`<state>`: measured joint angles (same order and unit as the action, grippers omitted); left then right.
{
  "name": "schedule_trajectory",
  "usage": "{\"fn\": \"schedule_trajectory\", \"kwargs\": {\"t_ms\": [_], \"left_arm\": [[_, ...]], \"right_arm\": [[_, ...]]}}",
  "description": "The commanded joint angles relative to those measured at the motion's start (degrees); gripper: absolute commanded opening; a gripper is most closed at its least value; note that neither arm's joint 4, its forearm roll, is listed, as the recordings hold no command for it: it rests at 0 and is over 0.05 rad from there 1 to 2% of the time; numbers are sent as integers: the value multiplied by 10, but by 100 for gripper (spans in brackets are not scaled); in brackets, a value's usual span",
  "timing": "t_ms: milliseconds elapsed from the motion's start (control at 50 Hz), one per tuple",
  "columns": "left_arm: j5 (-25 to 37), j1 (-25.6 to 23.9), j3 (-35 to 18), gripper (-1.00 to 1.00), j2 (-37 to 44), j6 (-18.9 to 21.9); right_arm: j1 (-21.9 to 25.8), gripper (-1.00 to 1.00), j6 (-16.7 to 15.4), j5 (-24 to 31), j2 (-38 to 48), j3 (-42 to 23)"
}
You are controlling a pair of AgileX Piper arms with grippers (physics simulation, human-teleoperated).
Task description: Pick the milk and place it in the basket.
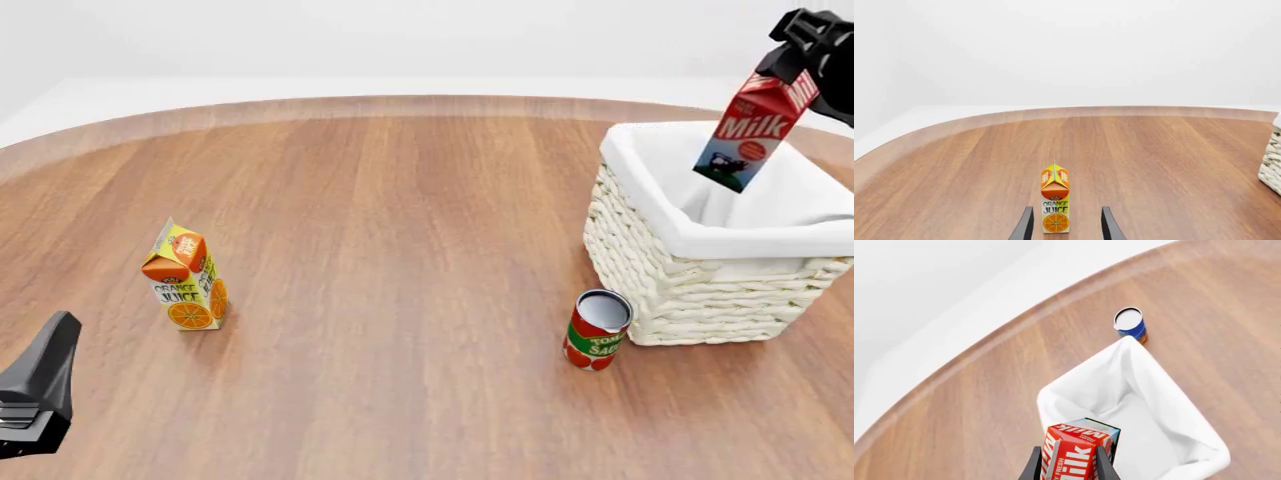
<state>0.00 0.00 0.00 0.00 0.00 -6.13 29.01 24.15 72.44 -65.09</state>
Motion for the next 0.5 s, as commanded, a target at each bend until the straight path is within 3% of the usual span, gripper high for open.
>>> {"fn": "schedule_trajectory", "kwargs": {"t_ms": [20, 500], "left_arm": [[0, 0, 0, 100, 0, 0], [0, 0, 0, 100, 0, 0]], "right_arm": [[-7, -100, 1, -20, 16, -7], [-17, -100, -11, -44, 52, -15]]}}
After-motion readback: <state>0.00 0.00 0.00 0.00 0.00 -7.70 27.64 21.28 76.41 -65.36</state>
